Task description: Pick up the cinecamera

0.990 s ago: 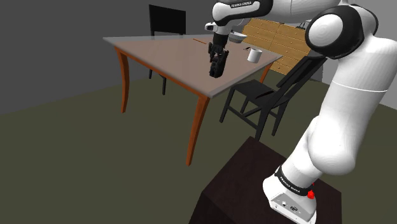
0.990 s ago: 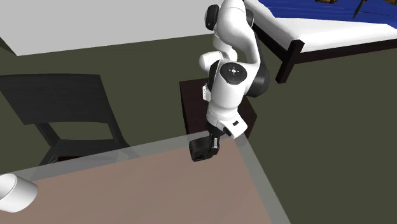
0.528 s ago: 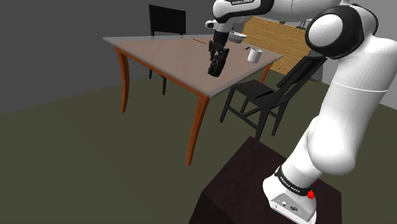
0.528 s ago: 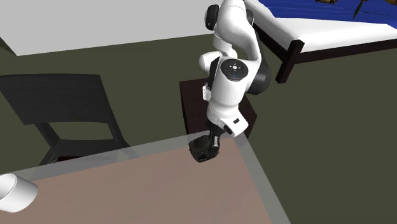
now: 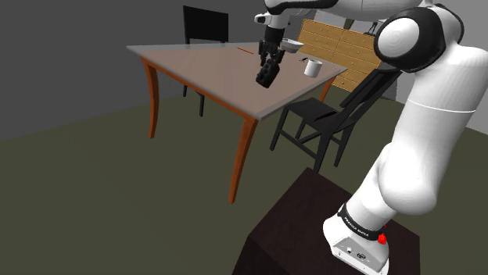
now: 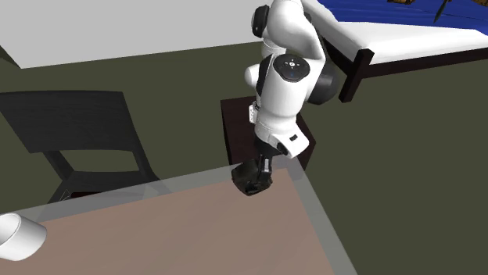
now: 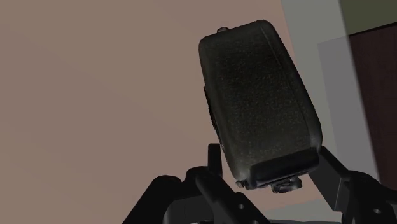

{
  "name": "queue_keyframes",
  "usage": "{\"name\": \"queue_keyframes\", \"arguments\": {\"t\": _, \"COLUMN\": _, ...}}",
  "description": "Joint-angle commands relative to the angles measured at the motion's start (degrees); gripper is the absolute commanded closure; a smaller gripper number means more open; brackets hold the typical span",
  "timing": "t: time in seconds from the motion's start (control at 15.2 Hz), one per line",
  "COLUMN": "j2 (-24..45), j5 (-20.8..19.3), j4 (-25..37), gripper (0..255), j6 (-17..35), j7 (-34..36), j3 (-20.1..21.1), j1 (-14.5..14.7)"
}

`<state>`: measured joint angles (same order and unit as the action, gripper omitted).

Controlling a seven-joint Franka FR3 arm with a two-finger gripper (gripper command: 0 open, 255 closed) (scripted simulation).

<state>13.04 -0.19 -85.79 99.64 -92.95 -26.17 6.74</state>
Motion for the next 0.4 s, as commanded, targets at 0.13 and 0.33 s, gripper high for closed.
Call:
{"name": "queue_keyframes", "arguments": {"t": 0.13, "j2": 0.42, "j5": 0.22, "j4": 3.87, "gripper": 255, "j6": -3.43, "j7": -0.38, "j3": -0.10, "j1": -0.29}}
{"name": "queue_keyframes", "arguments": {"t": 0.33, "j2": 0.62, "j5": 0.32, "j4": 5.03, "gripper": 255, "j6": -4.40, "j7": -0.49, "j3": -0.12, "j1": -0.40}}
